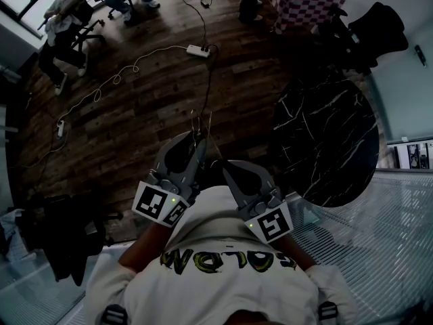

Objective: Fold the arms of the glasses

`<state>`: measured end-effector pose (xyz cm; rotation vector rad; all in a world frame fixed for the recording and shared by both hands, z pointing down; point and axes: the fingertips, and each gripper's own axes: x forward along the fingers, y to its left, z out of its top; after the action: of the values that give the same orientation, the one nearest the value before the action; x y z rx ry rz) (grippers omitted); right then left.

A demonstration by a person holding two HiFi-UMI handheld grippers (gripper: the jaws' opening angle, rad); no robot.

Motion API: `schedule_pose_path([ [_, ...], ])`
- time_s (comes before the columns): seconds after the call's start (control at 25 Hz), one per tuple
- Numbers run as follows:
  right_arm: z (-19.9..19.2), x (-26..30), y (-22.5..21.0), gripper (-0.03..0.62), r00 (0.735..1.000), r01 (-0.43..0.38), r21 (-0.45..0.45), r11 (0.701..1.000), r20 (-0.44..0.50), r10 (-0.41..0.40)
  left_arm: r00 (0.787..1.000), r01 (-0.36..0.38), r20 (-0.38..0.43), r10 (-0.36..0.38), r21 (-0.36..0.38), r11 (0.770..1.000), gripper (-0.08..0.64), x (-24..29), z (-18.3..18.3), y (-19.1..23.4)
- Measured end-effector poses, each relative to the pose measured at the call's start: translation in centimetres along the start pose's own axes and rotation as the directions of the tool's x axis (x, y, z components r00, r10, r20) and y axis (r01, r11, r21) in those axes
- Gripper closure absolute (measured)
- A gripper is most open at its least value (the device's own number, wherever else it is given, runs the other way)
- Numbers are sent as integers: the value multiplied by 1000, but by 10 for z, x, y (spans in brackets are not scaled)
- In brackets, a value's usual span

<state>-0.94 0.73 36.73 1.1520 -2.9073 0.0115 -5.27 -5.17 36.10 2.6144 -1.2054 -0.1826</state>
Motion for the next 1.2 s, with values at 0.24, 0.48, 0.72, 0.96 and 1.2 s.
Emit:
schedule_pose_path([
  [0.24,-3,2,11,577,999,-36,3,999,-16,36,1000,1,7,-1,-4,1000,479,2,1,-3],
  [0.48,-6,4,18,577,998,-59,7,998,-30,59,1000,0,5,0,-7,1000,480,1,2,-2],
  [0.72,5,5,12,514,996,-91,61,994,19,90,1000,-10,-1,10,-6,1000,479,2,2,5],
  [0.96,24,0,-18,545,996,-60,96,994,78,52,1000,-21,7,21,6,1000,479,6,9,15],
  [1.2,27,1,-58,572,997,28,77,997,75,-34,1000,-27,-9,27,2,1000,479,13,3,20],
])
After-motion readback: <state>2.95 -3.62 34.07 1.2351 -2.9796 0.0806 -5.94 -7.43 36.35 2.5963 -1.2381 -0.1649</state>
